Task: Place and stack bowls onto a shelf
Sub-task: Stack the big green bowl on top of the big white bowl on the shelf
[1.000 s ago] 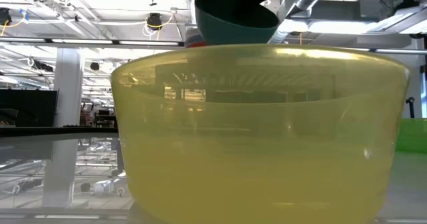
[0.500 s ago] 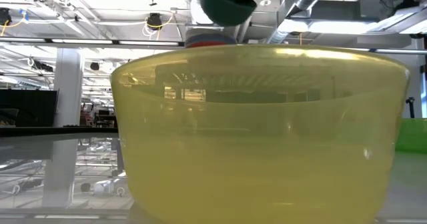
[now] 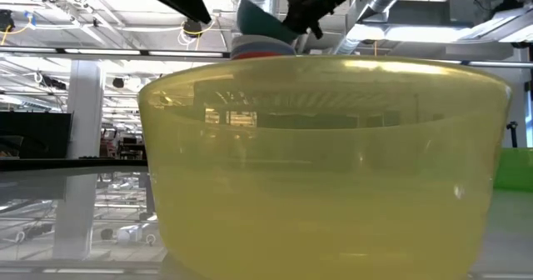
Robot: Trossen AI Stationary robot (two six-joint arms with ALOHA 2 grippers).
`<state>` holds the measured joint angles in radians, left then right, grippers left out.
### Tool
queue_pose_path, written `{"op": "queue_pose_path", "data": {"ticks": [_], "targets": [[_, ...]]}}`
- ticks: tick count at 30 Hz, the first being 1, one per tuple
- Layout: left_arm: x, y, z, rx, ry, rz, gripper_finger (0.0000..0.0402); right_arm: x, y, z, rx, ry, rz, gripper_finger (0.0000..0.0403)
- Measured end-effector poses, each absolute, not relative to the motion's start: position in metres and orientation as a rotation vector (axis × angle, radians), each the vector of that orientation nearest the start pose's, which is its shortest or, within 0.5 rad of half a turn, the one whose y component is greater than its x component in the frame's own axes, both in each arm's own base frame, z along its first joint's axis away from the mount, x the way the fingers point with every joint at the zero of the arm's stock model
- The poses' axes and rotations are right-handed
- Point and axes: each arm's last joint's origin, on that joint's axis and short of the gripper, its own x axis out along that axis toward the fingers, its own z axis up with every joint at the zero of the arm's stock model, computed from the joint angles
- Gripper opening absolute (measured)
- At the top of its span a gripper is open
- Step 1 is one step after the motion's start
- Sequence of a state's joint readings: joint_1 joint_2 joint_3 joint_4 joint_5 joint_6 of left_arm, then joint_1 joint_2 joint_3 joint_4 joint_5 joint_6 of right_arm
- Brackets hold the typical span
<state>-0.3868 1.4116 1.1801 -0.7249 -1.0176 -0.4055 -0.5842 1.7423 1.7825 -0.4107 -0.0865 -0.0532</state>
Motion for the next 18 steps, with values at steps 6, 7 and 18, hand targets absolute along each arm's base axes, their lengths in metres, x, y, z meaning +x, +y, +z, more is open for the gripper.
{"op": "queue_pose_path", "data": {"ticks": [6,7,18], "targets": [[0.278,-0.081,0.285,0.247,0.667,0.676,0.021,0.342,-0.225,0.384,0.128,0.466,-0.418,0.0037],[0.279,-0.081,0.283,0.242,0.674,0.673,0.021,0.342,-0.225,0.383,0.136,0.478,-0.417,0.0043],[0.281,-0.08,0.28,0.234,0.688,0.671,0.021,0.336,-0.226,0.395,0.161,0.421,-0.438,0.0217]]}}
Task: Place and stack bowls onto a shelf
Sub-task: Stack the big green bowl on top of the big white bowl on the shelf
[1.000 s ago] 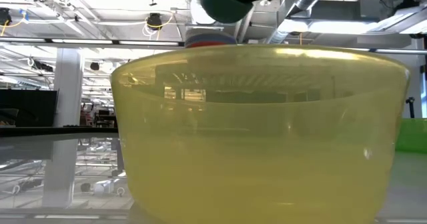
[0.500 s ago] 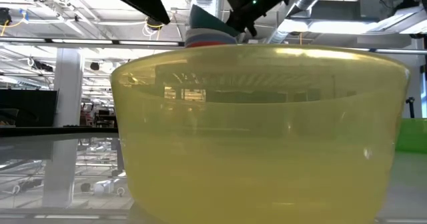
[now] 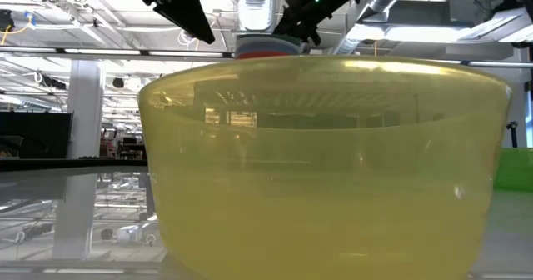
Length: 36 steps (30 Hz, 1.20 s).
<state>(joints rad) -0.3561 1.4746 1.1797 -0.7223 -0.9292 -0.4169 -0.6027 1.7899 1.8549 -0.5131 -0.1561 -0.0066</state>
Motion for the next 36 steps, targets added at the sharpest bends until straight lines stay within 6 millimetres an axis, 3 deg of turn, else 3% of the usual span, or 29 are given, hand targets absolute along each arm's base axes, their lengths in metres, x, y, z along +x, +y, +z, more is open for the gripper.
{"op": "queue_pose_path", "data": {"ticks": [3,8,15,21,29,33,36], "targets": [[0.28,-0.08,0.278,0.225,0.689,0.678,0.021,0.324,-0.223,0.408,0.16,0.396,-0.451,0.0243],[0.275,-0.079,0.26,0.247,0.682,0.723,0.021,0.297,-0.206,0.426,0.154,0.41,-0.454,0.0246],[0.271,-0.079,0.223,0.203,0.655,0.688,0.021,0.268,-0.18,0.415,0.118,0.363,-0.427,0.0237],[0.277,-0.08,0.221,0.171,0.606,0.636,0.021,0.266,-0.181,0.384,0.154,0.365,-0.366,0.0235],[0.287,-0.078,0.228,0.218,0.55,0.592,0.021,0.29,-0.182,0.356,0.16,0.353,-0.291,0.0234],[0.29,-0.074,0.229,0.224,0.551,0.577,0.021,0.294,-0.184,0.349,0.176,0.376,-0.305,0.0234],[0.29,-0.073,0.229,0.23,0.554,0.579,0.021,0.29,-0.17,0.357,0.131,0.396,-0.349,0.0234]]}}
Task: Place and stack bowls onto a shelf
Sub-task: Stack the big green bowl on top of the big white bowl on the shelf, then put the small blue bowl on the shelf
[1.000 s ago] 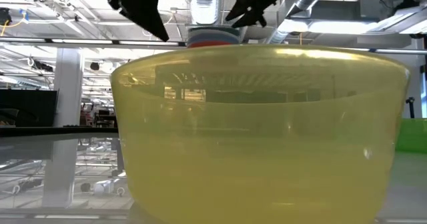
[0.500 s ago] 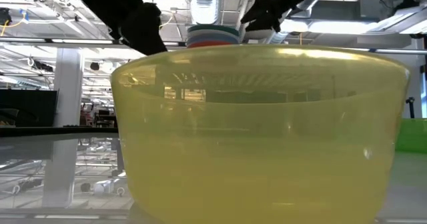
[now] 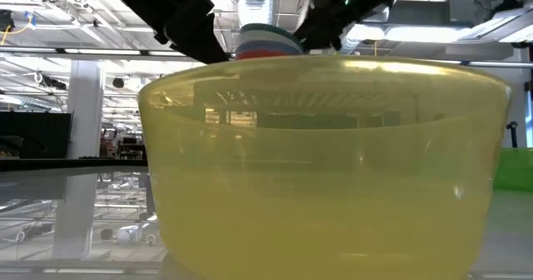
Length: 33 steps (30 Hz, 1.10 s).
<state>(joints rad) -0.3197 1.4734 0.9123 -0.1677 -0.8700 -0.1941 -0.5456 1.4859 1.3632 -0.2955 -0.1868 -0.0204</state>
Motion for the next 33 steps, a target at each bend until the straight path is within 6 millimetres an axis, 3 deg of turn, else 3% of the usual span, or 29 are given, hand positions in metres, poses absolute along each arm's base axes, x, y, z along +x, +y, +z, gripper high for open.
{"op": "queue_pose_path", "data": {"ticks": [6,11,17,21,33], "targets": [[0.29,-0.072,0.229,0.243,0.556,0.581,0.021,0.25,-0.127,0.398,0.019,0.384,-0.383,0.0234],[0.29,-0.072,0.229,0.2,0.543,0.589,0.021,0.209,-0.102,0.402,0.062,0.464,-0.396,0.0234],[0.29,-0.075,0.23,0.178,0.533,0.585,0.021,0.17,-0.085,0.377,0.102,0.482,-0.488,0.0234],[0.29,-0.075,0.23,0.173,0.533,0.577,0.021,0.147,-0.079,0.355,0.17,0.583,-0.581,0.0234],[0.294,-0.074,0.229,0.154,0.56,0.467,0.021,0.117,-0.064,0.268,0.405,1.086,-0.646,0.0234]]}}
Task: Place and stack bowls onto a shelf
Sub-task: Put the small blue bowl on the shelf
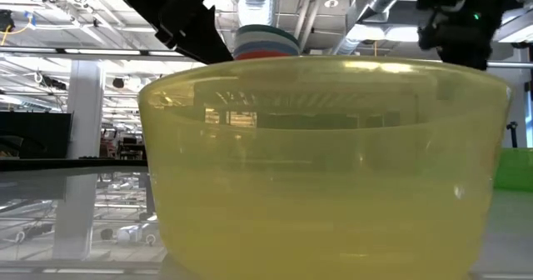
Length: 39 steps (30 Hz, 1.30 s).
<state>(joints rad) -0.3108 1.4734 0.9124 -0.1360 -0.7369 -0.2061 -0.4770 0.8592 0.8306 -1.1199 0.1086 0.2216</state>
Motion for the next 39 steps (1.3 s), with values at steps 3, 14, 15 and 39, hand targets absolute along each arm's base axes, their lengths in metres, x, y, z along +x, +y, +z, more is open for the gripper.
{"op": "queue_pose_path", "data": {"ticks": [3,14,15,39], "targets": [[0.294,-0.074,0.23,0.155,0.558,0.469,0.021,0.116,-0.064,0.244,0.451,1.152,-0.668,0.0234],[0.295,-0.073,0.23,0.149,0.549,0.467,0.021,0.13,-0.082,0.223,0.459,1.242,-0.697,0.0234],[0.295,-0.073,0.23,0.149,0.55,0.465,0.021,0.131,-0.085,0.221,0.473,1.26,-0.702,0.0234],[0.294,-0.073,0.23,0.19,0.565,0.466,0.021,0.136,-0.132,0.175,0.668,1.476,-0.872,0.0204]]}}
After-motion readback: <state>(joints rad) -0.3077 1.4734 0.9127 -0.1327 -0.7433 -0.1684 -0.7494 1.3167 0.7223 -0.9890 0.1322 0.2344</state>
